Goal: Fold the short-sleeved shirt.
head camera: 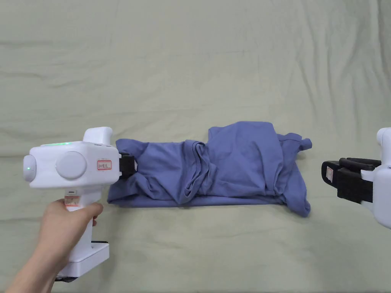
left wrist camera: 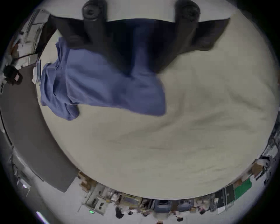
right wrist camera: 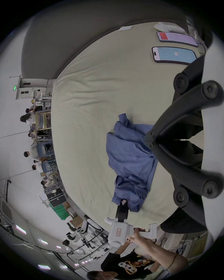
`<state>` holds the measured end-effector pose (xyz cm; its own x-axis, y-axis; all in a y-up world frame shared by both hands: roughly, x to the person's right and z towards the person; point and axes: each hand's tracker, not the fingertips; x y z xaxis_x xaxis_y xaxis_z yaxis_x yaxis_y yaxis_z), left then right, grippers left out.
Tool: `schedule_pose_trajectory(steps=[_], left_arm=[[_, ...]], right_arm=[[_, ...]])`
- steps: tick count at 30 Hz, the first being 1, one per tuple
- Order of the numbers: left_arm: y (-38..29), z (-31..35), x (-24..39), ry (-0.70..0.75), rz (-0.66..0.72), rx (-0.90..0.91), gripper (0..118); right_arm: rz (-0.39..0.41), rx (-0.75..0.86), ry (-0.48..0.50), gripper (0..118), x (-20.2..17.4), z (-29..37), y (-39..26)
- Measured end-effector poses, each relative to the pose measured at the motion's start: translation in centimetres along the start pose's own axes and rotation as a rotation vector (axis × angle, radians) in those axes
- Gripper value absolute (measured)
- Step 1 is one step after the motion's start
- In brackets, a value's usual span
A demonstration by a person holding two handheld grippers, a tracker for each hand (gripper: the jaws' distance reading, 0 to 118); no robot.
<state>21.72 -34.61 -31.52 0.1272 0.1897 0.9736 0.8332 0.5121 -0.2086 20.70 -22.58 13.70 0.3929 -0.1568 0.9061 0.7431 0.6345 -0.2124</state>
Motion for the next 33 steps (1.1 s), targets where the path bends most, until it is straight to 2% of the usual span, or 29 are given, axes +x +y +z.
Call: schedule_pose_trajectory(steps=[2, 4, 8, 9, 13, 17, 20, 23, 28, 31, 33], left_arm=[[-0.1, 1.3, 0.8, 0.002, -0.061, -0.011, 12], [0.1, 2.6, -0.2, -0.041, -0.018, -0.005, 12], [1.1, 7.0, -3.0, -0.029, 0.026, 0.034, 12], [1.5, 8.4, -3.5, -0.004, 0.033, 0.025, 12], [2.6, 12.6, -4.6, 0.329, -0.061, 0.07, 12], [3.6, 14.4, -4.0, 0.377, 0.022, 0.041, 12], [4.0, 14.6, -0.3, 0.195, 0.084, 0.079, 12], [4.9, 12.5, 5.1, -0.025, 0.034, 0.044, 12], [5.4, 5.2, 14.5, -0.007, -0.194, -0.08, 12], [4.4, 1.1, 17.7, -0.061, -0.223, -0.187, 12], [3.6, -0.7, 18.5, -0.04, -0.244, -0.203, 12]], right_arm=[[-0.002, -0.004, -0.006, 2, 0.1, 0.0, -0.1], [-0.002, -0.012, -0.008, 2, 0.1, -0.2, -0.1], [0.01, -0.017, -0.019, 2, -0.3, -0.3, 0.0], [0.014, -0.013, -0.016, 2, -0.4, -0.2, 0.0], [0.015, 0.008, -0.002, 2, -0.5, 0.0, 0.1], [-0.003, 0.027, 0.02, 2, -0.4, 0.1, 0.2], [-0.017, 0.037, 0.034, 2, 0.0, 0.2, 0.1], [-0.032, 0.047, 0.05, 2, 0.7, 0.3, -0.1], [-0.054, 0.057, 0.041, 2, 2.1, 0.9, -0.6], [-0.085, 0.052, 0.015, 2, 3.5, 1.2, -1.1], [-0.1, 0.043, -0.002, 2, 4.3, 1.1, -1.4]])
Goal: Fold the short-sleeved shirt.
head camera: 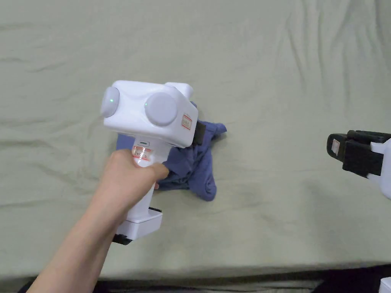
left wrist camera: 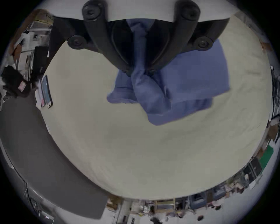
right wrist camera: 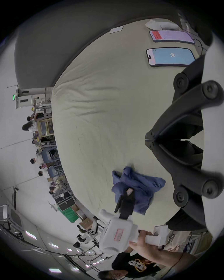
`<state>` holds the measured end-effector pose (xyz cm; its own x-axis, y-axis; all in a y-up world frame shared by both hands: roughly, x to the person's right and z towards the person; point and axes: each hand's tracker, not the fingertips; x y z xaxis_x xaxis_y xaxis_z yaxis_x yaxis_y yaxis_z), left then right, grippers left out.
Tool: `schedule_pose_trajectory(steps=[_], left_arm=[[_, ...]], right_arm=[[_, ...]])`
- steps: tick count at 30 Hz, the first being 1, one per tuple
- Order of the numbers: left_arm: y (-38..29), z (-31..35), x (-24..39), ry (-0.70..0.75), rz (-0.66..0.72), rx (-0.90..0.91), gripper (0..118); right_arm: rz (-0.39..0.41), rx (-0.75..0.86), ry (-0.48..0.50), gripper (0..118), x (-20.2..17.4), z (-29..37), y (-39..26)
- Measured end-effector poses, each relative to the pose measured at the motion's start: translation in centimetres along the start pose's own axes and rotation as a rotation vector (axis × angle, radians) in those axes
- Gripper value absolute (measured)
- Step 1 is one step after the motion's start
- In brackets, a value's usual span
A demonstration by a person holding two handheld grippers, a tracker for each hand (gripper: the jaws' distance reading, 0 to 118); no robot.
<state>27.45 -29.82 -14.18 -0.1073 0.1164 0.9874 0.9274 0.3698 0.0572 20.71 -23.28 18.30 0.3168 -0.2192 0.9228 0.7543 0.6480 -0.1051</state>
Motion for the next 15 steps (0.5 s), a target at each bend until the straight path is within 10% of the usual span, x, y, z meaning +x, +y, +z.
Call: schedule_pose_trajectory(steps=[2, 4, 5, 9, 13, 15], left_arm=[[-0.1, -1.2, 0.0, 0.016, 0.025, -0.004, 19], [0.1, -1.2, -1.4, -0.166, 0.17, 0.006, 81], [0.0, -0.7, -2.3, -0.331, 0.267, 0.01, 91], [-0.9, 5.3, -3.8, -0.332, 0.223, 0.156, 91], [-3.1, 10.7, -5.0, 0.046, 0.034, 0.269, 90], [-3.2, 9.4, -5.0, 0.155, -0.062, 0.216, 55]], right_arm=[[-0.012, -0.01, -0.011, 2, 0.6, -0.2, -0.2], [-0.016, -0.02, -0.015, 2, 0.9, -0.5, -0.4], [-0.017, -0.023, -0.015, 2, 0.9, -0.6, -0.4], [-0.018, -0.024, 0.0, 2, 0.5, -0.9, -0.2], [0.01, -0.025, -0.004, 2, -0.3, -1.5, 0.3], [0.019, -0.028, 0.0, 2, -0.6, -1.8, 0.5]])
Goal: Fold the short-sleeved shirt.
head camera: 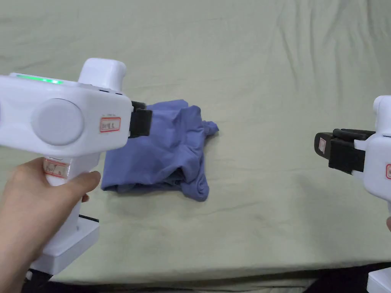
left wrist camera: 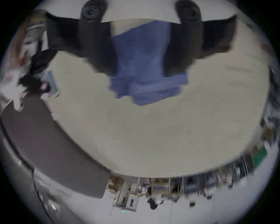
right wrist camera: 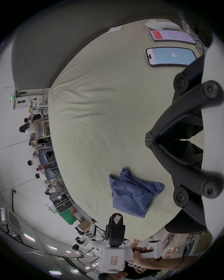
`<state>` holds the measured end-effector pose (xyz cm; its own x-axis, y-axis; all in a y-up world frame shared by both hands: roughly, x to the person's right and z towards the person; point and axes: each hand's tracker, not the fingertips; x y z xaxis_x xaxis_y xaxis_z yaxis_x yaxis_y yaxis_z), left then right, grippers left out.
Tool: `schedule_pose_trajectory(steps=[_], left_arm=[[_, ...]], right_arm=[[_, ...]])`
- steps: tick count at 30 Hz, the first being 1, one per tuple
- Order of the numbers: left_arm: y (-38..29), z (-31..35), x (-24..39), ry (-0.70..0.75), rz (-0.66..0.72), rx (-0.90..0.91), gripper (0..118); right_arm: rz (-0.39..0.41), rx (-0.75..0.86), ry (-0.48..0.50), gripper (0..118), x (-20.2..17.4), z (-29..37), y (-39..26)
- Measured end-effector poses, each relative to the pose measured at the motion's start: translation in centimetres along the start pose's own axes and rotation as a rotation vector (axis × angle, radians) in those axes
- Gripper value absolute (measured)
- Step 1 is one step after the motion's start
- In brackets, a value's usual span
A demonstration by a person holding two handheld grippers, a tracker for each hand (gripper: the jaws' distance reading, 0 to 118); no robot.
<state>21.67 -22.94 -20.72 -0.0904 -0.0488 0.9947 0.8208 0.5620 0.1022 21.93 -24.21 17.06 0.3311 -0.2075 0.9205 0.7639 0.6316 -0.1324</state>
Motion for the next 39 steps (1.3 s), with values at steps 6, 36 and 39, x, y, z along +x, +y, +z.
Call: schedule_pose_trajectory(steps=[6, 36, 39], left_arm=[[-0.9, -7.9, 5.0, -0.216, 0.073, -0.127, 0], [-5.9, -3.6, -10.9, -0.572, 0.578, -0.003, 95], [-5.7, -6.6, -10.8, -0.511, 0.57, -0.065, 95]], right_arm=[[0.009, -0.024, -0.001, 2, -0.5, -0.6, -0.3], [0.41, -0.272, 0.086, 2, -14.2, -20.4, 0.7], [0.304, -0.266, 0.183, 2, -13.0, -18.3, 3.1]])
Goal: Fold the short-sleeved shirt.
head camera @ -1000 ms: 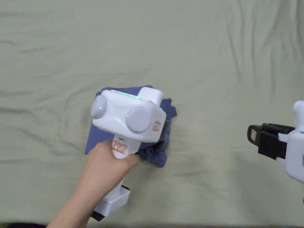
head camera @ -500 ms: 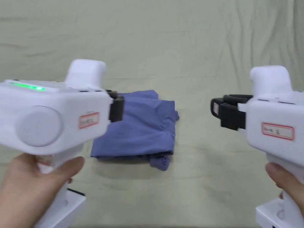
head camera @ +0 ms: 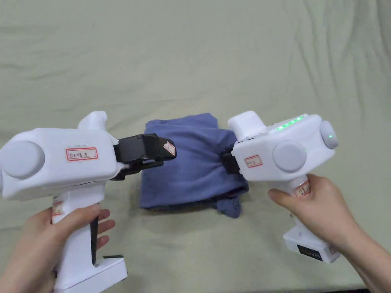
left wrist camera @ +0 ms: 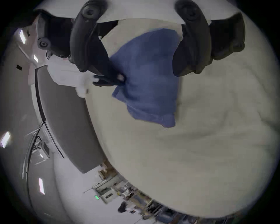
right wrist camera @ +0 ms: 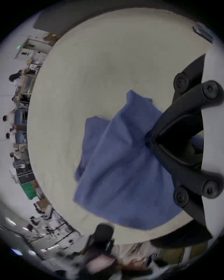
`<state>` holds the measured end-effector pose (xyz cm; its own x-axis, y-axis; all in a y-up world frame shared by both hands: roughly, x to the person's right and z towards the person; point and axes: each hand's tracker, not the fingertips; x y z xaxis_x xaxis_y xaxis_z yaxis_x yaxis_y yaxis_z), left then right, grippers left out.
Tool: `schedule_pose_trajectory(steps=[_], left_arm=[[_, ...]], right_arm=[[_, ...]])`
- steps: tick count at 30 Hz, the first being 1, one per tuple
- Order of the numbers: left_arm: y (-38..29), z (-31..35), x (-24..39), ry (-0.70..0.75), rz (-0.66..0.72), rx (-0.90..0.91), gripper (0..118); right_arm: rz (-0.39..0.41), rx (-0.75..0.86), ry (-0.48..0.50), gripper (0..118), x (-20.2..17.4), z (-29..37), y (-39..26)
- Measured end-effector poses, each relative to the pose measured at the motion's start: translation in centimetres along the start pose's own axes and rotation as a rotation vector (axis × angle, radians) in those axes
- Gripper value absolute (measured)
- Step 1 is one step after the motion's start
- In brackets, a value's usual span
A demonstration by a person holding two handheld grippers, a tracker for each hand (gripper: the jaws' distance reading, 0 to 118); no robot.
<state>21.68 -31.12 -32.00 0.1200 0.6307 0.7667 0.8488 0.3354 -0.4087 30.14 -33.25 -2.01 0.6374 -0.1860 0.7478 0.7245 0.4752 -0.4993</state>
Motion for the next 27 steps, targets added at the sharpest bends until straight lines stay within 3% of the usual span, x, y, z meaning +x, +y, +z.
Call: schedule_pose_trajectory(steps=[3, 6, 7, 9, 10, 12, 14, 16, 19, 23, 27], left_arm=[[0.5, -3.3, 0.0, 0.106, -0.099, -0.029, 95], [0.1, -6.3, 0.3, 0.101, -0.187, -0.067, 96], [-0.1, -6.2, 0.8, 0.118, -0.213, -0.05, 91], [-0.6, -4.9, 1.1, 0.099, -0.283, 0.037, 56], [-0.5, -4.3, 0.7, 0.107, -0.26, 0.019, 44], [0.2, -3.0, -1.0, 0.031, -0.184, -0.009, 33], [0.8, -1.2, -1.7, 0.047, -0.19, -0.012, 33], [1.4, 1.2, -2.1, 0.197, -0.293, 0.002, 33], [3.4, 6.2, -5.2, 0.318, -0.297, 0.001, 33], [6.3, 13.2, -10.7, 0.645, -0.332, -0.001, 33], [8.5, 16.9, -16.1, 0.907, -0.28, -0.04, 33]], right_arm=[[0.029, -0.007, 0.007, 2, 0.4, -0.5, -0.2], [0.061, 0.002, -0.003, 2, 0.0, -0.5, -0.5], [0.069, 0.004, -0.008, 2, -0.1, -0.5, -0.5], [0.079, 0.008, -0.016, 2, -0.6, -0.2, -0.5], [0.075, 0.025, 0.008, 2, -0.7, 0.1, -0.4], [0.039, 0.067, 0.062, 2, -1.4, 0.7, 0.1], [0.048, 0.092, 0.068, 2, -2.6, 1.4, 0.5], [0.069, 0.132, 0.064, 2, -4.2, 2.1, 1.1], [0.066, 0.168, 0.101, 2, -6.0, 2.9, 2.1], [0.092, 0.199, 0.119, 2, -8.6, 3.7, 3.3], [0.11, 0.21, 0.135, 2, -10.7, 3.8, 4.2]])
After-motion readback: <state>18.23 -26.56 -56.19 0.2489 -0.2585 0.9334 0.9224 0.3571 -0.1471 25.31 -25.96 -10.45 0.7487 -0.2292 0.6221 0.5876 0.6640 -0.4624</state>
